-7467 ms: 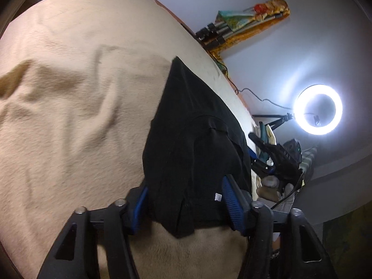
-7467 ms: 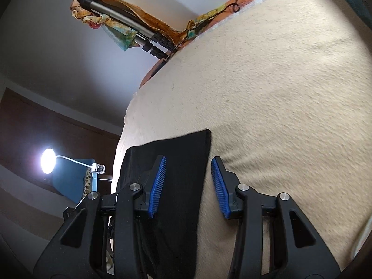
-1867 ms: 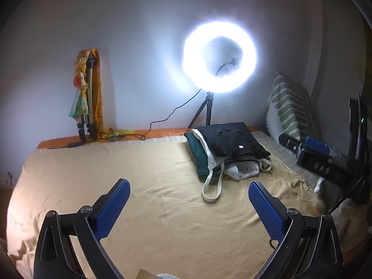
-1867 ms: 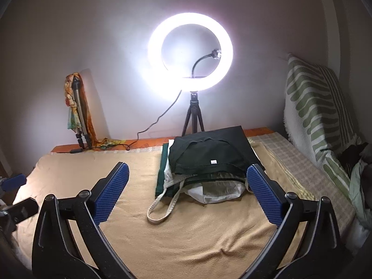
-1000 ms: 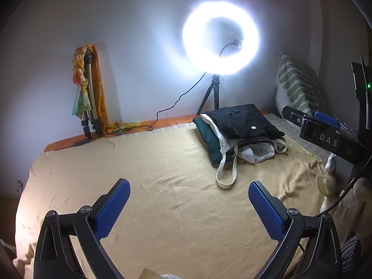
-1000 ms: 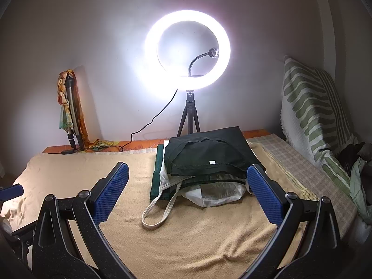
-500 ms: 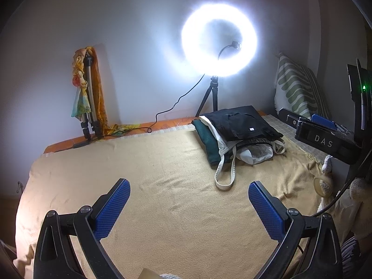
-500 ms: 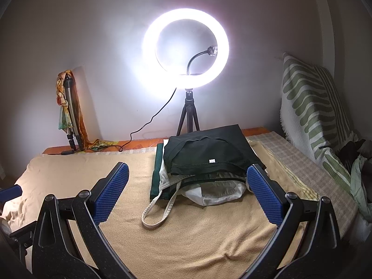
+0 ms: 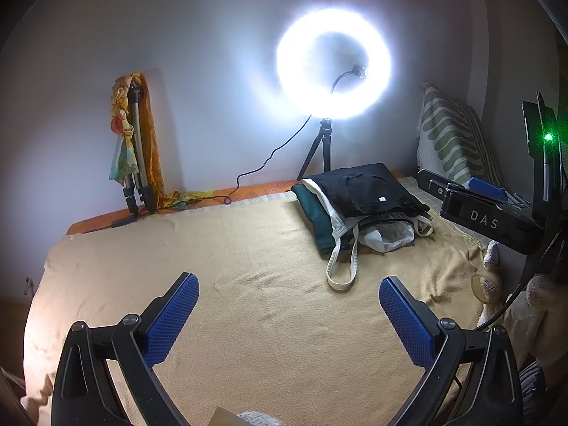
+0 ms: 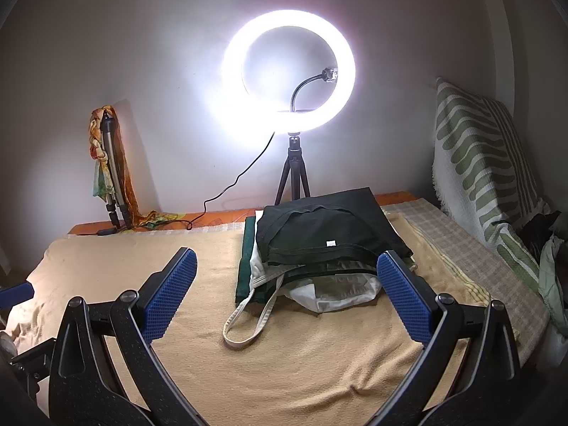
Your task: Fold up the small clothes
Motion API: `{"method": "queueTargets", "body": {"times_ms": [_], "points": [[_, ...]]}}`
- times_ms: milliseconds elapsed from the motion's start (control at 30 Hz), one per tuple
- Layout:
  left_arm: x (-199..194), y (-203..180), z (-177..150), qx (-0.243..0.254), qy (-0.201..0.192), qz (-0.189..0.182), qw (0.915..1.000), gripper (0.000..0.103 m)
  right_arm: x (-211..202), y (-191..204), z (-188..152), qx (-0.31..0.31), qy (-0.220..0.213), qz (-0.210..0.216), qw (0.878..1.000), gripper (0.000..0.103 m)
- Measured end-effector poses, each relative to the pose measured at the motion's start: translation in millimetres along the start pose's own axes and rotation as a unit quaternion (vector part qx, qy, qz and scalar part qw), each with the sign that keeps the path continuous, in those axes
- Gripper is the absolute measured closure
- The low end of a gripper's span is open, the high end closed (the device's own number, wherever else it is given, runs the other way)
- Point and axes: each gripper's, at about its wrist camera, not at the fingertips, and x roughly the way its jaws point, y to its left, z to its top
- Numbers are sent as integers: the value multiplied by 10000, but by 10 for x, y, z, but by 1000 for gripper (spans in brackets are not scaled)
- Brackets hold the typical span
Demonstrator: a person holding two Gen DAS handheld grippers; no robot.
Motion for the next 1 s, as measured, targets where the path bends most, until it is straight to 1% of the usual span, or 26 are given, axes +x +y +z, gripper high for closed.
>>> {"method": "queueTargets", "body": {"times_ms": [233,533,767,1000], "points": [[-50,-5,6,23,-53,41,10000,0,-1,3,0,5,9,7,10000,0],[-60,11,11,7,-34,41,10000,0,22,104,-18,-42,42,51,10000,0],[-65,30,15,16,-17,76,10000,0,16,64,-23,43,96,66,9999,0],[-67,61,17,11,-44,116,9999,0,30,91,-32,-6,116,85,9999,0]]}}
